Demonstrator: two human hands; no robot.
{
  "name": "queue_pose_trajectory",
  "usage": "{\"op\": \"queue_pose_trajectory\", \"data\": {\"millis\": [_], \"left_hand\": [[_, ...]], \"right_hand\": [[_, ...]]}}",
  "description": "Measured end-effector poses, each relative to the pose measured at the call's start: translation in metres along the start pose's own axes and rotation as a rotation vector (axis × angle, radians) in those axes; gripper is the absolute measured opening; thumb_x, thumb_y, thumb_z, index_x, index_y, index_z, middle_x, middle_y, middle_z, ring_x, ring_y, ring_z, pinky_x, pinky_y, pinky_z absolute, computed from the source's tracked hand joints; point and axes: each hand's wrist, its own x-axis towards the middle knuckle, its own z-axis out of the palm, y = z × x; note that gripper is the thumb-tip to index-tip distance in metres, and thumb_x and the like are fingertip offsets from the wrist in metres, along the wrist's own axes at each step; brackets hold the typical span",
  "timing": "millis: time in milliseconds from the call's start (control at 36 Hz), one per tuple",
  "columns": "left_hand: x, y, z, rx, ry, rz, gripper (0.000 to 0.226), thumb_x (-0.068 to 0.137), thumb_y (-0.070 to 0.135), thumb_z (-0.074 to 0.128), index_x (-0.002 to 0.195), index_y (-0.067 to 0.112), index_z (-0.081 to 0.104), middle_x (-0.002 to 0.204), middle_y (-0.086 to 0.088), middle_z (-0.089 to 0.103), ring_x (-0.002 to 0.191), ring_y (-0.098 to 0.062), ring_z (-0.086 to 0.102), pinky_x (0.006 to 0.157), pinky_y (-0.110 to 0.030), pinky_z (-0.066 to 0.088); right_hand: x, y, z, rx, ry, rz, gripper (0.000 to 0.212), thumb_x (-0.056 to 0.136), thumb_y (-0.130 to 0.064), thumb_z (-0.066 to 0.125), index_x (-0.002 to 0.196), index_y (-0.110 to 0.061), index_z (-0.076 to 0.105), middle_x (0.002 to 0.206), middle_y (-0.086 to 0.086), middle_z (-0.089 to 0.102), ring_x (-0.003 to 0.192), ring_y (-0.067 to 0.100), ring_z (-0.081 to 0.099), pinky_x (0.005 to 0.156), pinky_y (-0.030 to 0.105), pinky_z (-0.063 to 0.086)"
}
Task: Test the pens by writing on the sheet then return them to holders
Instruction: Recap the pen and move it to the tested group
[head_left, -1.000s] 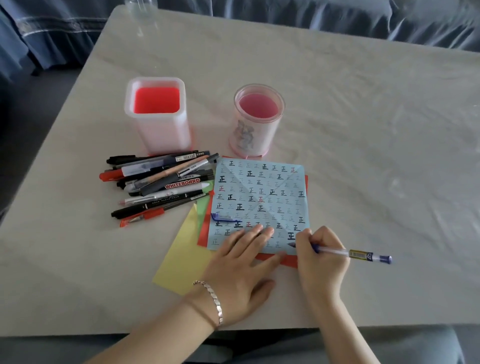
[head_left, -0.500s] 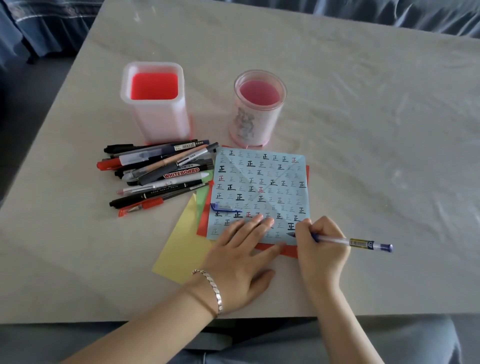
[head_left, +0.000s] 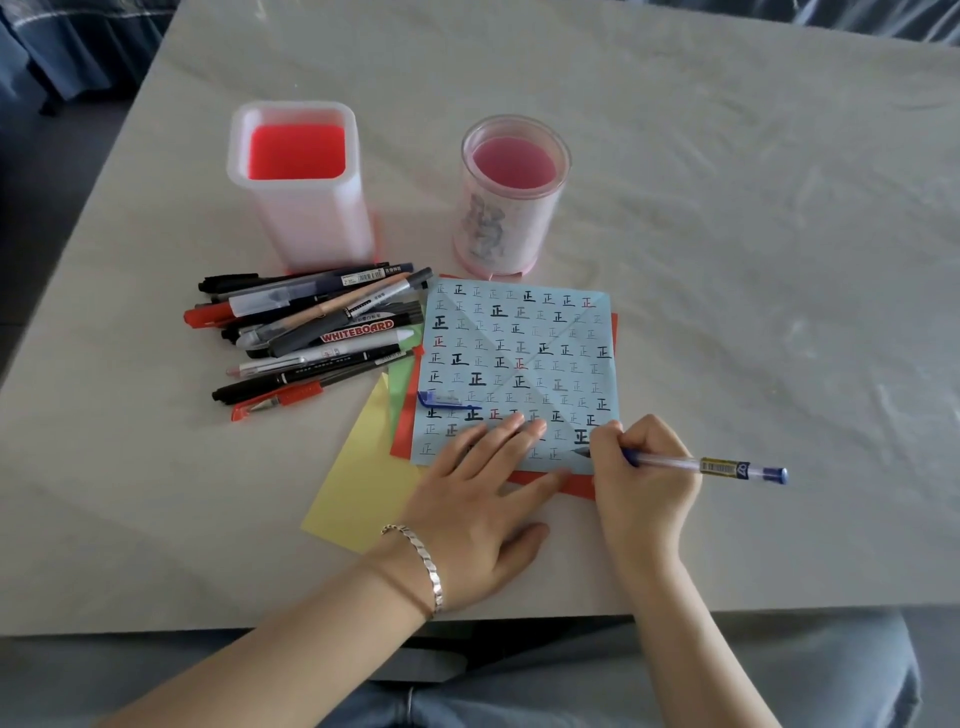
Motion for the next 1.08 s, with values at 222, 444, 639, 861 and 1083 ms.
{"op": "queue_pose_trajectory", "data": {"millis": [222, 444, 639, 861, 1083], "left_hand": [[0.0000, 0.0002, -0.0007, -0.005, 0.009, 0.009, 0.040, 0.087, 0.038, 0.043, 0.122, 0.023, 0.057, 0.141, -0.014, 0.042, 0.132, -0.029, 0.036, 0.106, -0.043, 0.025], [0.0005, 0.0002, -0.0001, 0.000, 0.022, 0.010, 0.041, 0.086, 0.038, 0.044, 0.122, 0.023, 0.057, 0.141, -0.015, 0.043, 0.131, -0.029, 0.036, 0.106, -0.043, 0.025], [0.0006, 0.0006, -0.0003, -0.004, 0.022, 0.007, 0.041, 0.086, 0.037, 0.044, 0.123, 0.023, 0.056, 0.140, -0.015, 0.043, 0.131, -0.029, 0.036, 0.106, -0.043, 0.024], [0.0009, 0.0006, -0.0001, -0.005, 0.019, 0.004, 0.042, 0.086, 0.037, 0.045, 0.122, 0.022, 0.059, 0.140, -0.015, 0.044, 0.131, -0.030, 0.039, 0.106, -0.043, 0.025], [0.0002, 0.0005, -0.0006, -0.007, 0.007, 0.002, 0.042, 0.086, 0.038, 0.044, 0.123, 0.023, 0.057, 0.141, -0.014, 0.043, 0.132, -0.029, 0.037, 0.107, -0.043, 0.024]], "right_hand": [[-0.0004, 0.0002, 0.0005, -0.005, -0.022, -0.033, 0.038, 0.075, 0.009, 0.058, 0.048, -0.003, 0.034, 0.044, 0.000, 0.029, 0.043, 0.007, 0.031, 0.042, 0.013, 0.024], [-0.0009, 0.0006, 0.0007, 0.004, -0.016, -0.036, 0.039, 0.074, 0.009, 0.059, 0.047, -0.004, 0.034, 0.043, -0.001, 0.030, 0.042, 0.006, 0.032, 0.042, 0.012, 0.025], [-0.0016, 0.0013, 0.0004, 0.008, -0.005, -0.031, 0.039, 0.075, 0.008, 0.058, 0.048, -0.006, 0.035, 0.042, -0.005, 0.030, 0.042, 0.006, 0.032, 0.041, 0.012, 0.025], [-0.0012, 0.0008, 0.0003, 0.034, -0.038, -0.004, 0.039, 0.077, 0.005, 0.059, 0.048, -0.007, 0.037, 0.043, -0.001, 0.034, 0.042, 0.006, 0.037, 0.042, 0.011, 0.027], [-0.0014, 0.0036, -0.0010, 0.038, -0.026, -0.002, 0.040, 0.074, 0.008, 0.059, 0.046, -0.009, 0.035, 0.042, -0.003, 0.033, 0.043, 0.007, 0.036, 0.042, 0.011, 0.027]]}}
